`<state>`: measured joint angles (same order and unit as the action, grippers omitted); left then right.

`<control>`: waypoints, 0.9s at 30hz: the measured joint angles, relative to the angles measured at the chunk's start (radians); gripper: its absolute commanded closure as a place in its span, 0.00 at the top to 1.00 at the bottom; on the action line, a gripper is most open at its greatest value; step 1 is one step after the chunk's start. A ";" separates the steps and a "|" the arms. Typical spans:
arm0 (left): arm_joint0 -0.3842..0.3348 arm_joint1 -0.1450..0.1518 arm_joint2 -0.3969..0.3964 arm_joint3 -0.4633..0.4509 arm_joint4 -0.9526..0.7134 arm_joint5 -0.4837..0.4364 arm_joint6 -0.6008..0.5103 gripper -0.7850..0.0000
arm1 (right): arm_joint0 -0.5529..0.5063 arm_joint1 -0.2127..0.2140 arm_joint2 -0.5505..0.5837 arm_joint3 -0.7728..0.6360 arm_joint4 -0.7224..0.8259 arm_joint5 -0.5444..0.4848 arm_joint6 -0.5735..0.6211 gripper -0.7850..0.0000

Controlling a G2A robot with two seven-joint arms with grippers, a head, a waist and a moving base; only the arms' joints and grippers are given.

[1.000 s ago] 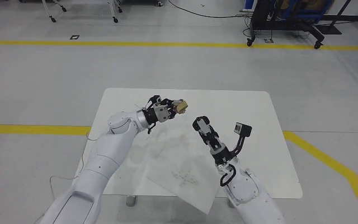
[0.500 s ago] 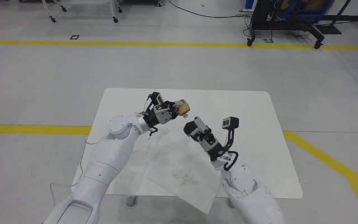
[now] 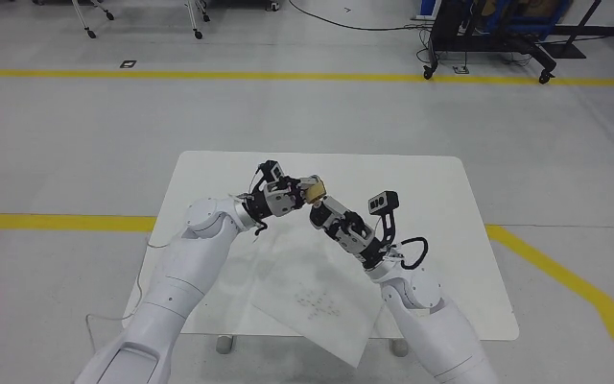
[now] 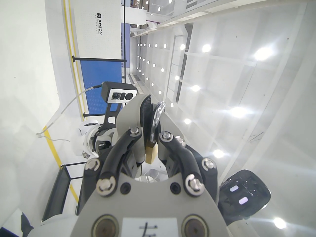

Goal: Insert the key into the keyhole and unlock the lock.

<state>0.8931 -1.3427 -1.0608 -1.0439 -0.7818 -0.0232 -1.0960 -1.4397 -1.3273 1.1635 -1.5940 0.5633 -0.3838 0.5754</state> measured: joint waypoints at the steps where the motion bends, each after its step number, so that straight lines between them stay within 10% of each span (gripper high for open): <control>1: 0.000 0.000 0.001 -0.001 0.001 0.000 -0.005 0.00 | 0.000 0.000 0.001 0.001 0.003 0.001 0.003 0.43; 7: -0.002 0.000 0.005 -0.001 0.010 0.005 -0.014 0.00 | 0.002 0.000 -0.001 0.005 0.004 0.010 0.005 0.20; 27: 0.003 0.000 0.001 -0.008 0.018 0.007 -0.017 0.00 | 0.003 -0.001 -0.010 0.005 -0.003 0.026 -0.017 0.00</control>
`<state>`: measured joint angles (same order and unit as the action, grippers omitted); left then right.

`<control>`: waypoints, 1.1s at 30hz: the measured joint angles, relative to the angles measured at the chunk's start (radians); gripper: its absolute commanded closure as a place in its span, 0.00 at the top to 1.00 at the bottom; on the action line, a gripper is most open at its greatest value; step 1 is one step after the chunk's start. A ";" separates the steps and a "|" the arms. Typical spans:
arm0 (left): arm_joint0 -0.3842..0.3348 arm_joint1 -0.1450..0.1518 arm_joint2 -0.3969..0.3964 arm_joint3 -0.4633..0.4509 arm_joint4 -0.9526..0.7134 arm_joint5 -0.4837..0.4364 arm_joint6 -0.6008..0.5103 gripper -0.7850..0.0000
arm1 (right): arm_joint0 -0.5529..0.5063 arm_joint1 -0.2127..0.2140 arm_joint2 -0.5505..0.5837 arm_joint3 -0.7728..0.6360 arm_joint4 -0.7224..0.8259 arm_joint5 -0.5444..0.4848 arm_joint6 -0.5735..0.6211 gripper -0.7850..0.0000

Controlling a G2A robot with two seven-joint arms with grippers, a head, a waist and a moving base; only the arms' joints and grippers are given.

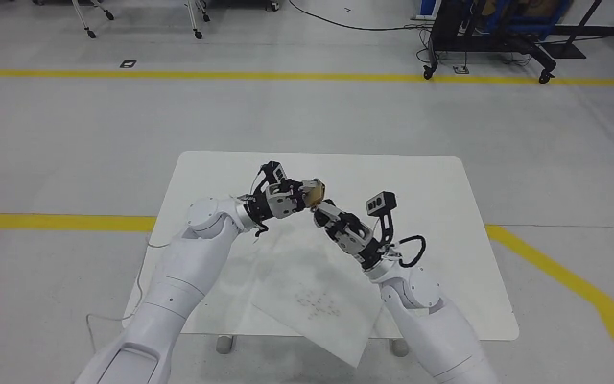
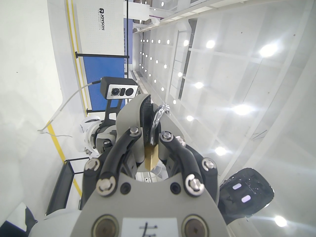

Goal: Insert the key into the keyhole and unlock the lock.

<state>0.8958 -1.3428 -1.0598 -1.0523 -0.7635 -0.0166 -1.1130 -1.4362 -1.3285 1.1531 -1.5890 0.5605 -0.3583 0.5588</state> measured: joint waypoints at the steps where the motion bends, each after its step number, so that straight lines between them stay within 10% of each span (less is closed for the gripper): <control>1: 0.000 0.000 -0.001 0.000 0.001 -0.001 0.001 0.00 | 0.001 -0.001 -0.001 0.001 0.000 0.001 -0.005 0.00; 7: 0.004 0.002 -0.009 -0.006 0.011 -0.018 0.023 0.00 | -0.004 0.000 0.001 -0.008 -0.021 -0.017 -0.016 0.39; 23: 0.014 0.006 -0.008 -0.036 0.077 -0.026 0.073 0.00 | -0.028 0.005 0.008 -0.036 -0.063 -0.013 -0.023 0.35; 33: 0.011 0.005 -0.007 -0.034 0.080 -0.026 0.067 0.00 | -0.008 0.002 0.005 -0.015 -0.043 0.008 -0.040 0.12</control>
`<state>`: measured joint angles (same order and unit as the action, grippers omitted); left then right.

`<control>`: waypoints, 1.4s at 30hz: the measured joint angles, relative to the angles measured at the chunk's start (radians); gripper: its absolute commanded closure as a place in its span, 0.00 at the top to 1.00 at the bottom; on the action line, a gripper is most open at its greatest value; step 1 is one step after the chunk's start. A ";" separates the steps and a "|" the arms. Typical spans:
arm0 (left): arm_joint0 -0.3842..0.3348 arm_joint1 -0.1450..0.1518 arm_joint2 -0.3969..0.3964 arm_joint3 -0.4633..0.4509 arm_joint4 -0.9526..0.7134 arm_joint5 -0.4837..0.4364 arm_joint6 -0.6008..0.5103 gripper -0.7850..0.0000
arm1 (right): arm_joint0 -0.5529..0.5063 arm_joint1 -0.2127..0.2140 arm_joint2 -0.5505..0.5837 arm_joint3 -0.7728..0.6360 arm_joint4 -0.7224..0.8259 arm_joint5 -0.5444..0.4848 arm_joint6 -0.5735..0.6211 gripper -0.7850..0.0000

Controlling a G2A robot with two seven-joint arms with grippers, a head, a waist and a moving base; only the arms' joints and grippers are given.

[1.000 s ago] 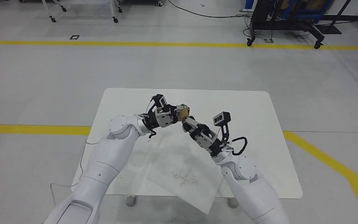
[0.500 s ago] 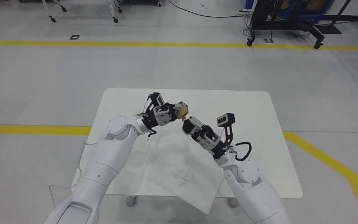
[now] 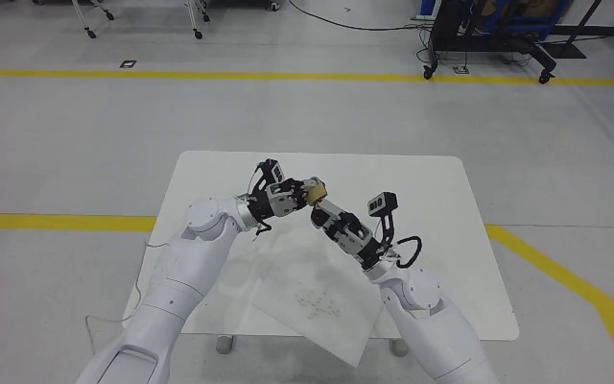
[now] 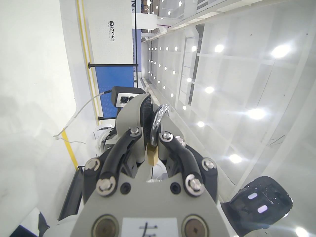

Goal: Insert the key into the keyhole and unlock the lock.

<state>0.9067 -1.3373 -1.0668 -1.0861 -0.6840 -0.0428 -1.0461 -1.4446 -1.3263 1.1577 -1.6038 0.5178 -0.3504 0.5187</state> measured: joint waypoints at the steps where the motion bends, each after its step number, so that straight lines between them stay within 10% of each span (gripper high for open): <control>1: 0.000 0.000 0.000 0.000 0.001 -0.001 0.000 0.00 | 0.001 0.000 0.001 0.002 0.003 0.001 0.001 0.05; 17: 0.013 0.002 -0.004 -0.020 0.021 -0.029 0.010 0.00 | 0.004 -0.003 -0.005 0.008 0.032 0.009 0.002 0.00; 37: 0.098 0.009 -0.059 -0.125 0.005 -0.270 0.032 0.00 | 0.044 -0.008 0.013 0.069 0.499 0.218 0.295 0.00; 41: 0.103 0.010 -0.061 -0.132 0.012 -0.279 0.040 0.00 | 0.046 -0.007 0.014 0.071 0.485 0.222 0.289 0.48; 42: 0.104 0.010 -0.061 -0.133 0.016 -0.279 0.044 0.00 | 0.045 -0.006 0.017 0.069 0.467 0.214 0.277 0.85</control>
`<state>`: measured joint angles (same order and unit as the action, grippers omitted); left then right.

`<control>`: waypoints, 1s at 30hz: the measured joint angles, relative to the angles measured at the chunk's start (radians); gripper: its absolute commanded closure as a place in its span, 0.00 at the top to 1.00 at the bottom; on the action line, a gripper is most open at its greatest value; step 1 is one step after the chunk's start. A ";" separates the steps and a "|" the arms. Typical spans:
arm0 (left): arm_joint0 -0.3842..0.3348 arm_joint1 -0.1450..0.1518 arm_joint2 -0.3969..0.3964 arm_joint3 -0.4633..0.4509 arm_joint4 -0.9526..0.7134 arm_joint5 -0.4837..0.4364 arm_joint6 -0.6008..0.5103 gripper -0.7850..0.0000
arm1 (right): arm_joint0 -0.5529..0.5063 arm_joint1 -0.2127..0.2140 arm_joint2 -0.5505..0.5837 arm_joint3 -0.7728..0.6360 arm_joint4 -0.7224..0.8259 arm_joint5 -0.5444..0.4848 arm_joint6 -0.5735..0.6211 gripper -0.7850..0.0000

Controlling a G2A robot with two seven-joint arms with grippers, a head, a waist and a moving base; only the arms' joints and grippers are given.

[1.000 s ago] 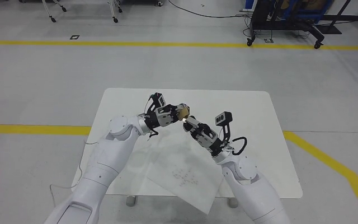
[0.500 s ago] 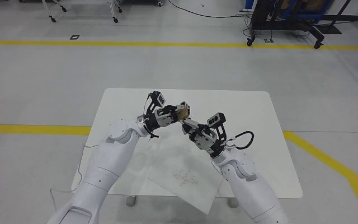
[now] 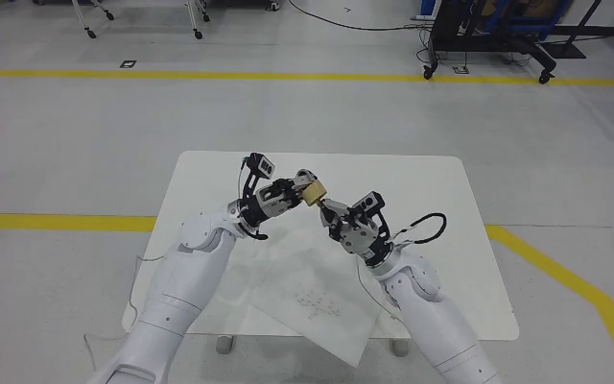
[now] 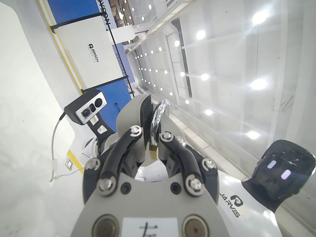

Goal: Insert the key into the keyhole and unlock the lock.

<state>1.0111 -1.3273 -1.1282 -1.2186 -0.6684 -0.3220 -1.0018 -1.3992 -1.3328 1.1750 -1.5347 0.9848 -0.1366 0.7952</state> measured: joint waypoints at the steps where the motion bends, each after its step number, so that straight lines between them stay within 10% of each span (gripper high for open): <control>1: 0.001 0.000 -0.001 0.000 0.007 0.003 0.008 0.00 | -0.004 0.002 0.004 -0.007 -0.038 -0.019 -0.025 0.95; 17: 0.023 0.029 0.052 -0.152 0.637 0.223 0.291 0.00 | -0.298 0.025 0.170 -0.334 -0.857 -0.318 -0.684 1.00; 30: -0.090 0.028 0.203 -0.083 0.964 0.566 0.082 0.00 | -0.298 0.025 0.170 -0.335 -0.864 -0.317 -0.692 1.00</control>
<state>0.9214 -1.2991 -0.9256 -1.3011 0.2954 0.2435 -0.9197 -1.6973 -1.3081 1.3450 -1.8693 0.1204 -0.4533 0.1033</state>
